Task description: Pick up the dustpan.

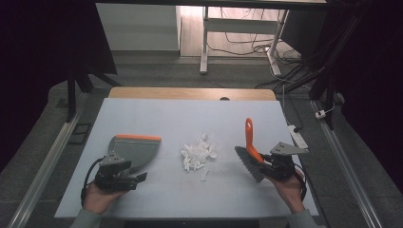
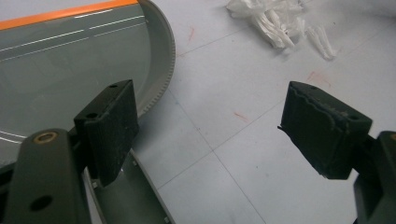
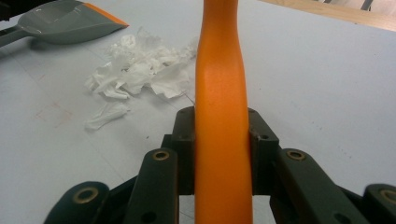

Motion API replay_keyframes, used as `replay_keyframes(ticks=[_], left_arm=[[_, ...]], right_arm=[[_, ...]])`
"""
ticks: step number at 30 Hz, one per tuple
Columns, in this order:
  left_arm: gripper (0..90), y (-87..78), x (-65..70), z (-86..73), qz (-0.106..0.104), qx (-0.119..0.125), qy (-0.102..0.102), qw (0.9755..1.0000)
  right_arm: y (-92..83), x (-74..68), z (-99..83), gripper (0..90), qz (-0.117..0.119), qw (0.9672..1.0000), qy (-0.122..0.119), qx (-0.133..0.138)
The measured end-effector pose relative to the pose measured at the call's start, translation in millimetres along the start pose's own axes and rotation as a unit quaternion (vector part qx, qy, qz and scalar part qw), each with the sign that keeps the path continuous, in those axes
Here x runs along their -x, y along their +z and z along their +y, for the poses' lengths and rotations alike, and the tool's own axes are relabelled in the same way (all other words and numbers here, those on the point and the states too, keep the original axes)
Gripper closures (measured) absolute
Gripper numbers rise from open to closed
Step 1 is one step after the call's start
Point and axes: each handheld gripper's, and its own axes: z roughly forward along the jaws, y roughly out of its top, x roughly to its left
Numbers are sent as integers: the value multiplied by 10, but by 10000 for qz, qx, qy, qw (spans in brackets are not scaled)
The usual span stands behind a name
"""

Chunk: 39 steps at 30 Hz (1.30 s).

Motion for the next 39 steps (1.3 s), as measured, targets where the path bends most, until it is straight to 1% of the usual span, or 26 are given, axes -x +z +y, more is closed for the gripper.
replay_keyframes(ticks=[12,18,22,25,26,27,29,32,33,37,39], left_arm=[[207,-22,3,14,13,22,11,10000],[207,-63,10,51,81,21,6,10000],[209,-78,9,80,72,-10,-124,9999],[209,-81,4,112,127,-56,-200,9997],[210,-91,-1,136,187,-95,-238,9995],[209,-91,-1,136,187,-95,-238,9995],[211,-99,-8,163,261,-129,-284,9992],[212,-97,-15,218,366,-246,-342,9984],[213,-95,-12,260,456,-328,-368,9977],[213,-98,-14,303,520,-401,-427,9969],[211,-107,-29,306,567,-412,-512,9962]], right_arm=[[-18,1,7,700,-3,10000,8,37],[-20,3,6,700,-8,10000,14,42],[-31,8,7,700,-8,10000,52,54],[-30,11,5,700,-9,10000,69,49],[-28,14,5,700,-3,10000,75,50],[-26,17,5,700,5,10000,83,54],[-21,22,7,700,19,9999,81,56],[-16,24,17,700,50,9999,82,76],[-13,23,21,700,64,9999,85,74],[2,15,26,700,71,10000,39,48],[6,16,23,700,55,10000,28,31]])
